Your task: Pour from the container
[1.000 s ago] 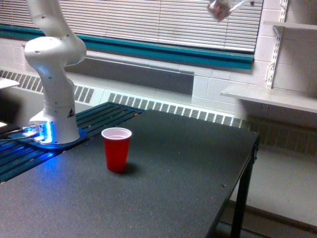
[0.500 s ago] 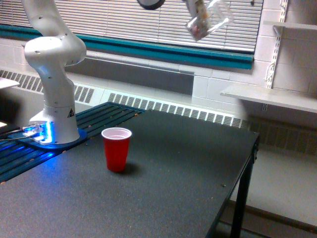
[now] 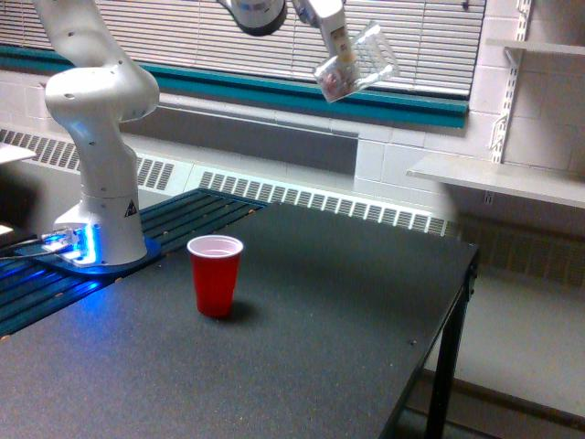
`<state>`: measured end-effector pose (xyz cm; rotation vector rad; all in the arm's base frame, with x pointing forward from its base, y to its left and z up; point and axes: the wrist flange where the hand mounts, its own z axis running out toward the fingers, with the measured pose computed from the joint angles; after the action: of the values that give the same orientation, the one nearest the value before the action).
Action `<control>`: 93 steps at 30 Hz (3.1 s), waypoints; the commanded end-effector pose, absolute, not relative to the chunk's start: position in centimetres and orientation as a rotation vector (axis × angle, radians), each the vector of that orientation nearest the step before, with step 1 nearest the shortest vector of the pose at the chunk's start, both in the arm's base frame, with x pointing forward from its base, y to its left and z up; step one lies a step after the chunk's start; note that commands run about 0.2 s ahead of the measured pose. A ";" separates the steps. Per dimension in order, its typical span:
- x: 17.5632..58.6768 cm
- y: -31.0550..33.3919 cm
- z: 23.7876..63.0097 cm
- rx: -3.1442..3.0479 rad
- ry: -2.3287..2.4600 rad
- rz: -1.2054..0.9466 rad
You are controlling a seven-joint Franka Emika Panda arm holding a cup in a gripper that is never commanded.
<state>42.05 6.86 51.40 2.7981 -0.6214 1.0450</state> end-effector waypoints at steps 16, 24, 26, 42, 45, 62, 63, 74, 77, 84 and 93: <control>37.6 6.0 47.4 2.761 -0.774 0.850; 36.3 5.4 46.2 2.738 -0.846 0.774; 36.0 5.2 46.0 2.726 -0.870 0.759; 33.2 3.1 44.1 2.637 -1.045 0.596; 32.8 2.7 43.8 2.620 -1.065 0.566; 31.0 1.6 40.9 2.562 -1.077 0.450; 31.0 1.5 40.7 2.563 -1.080 0.443; 30.6 0.8 39.4 2.560 -1.076 0.391; 30.2 0.5 39.0 2.557 -1.083 0.372; 29.1 -0.2 38.4 2.530 -1.119 0.333; 27.6 -0.9 37.7 2.498 -1.148 0.271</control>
<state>28.55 -0.49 38.51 2.5172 -1.1276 0.3133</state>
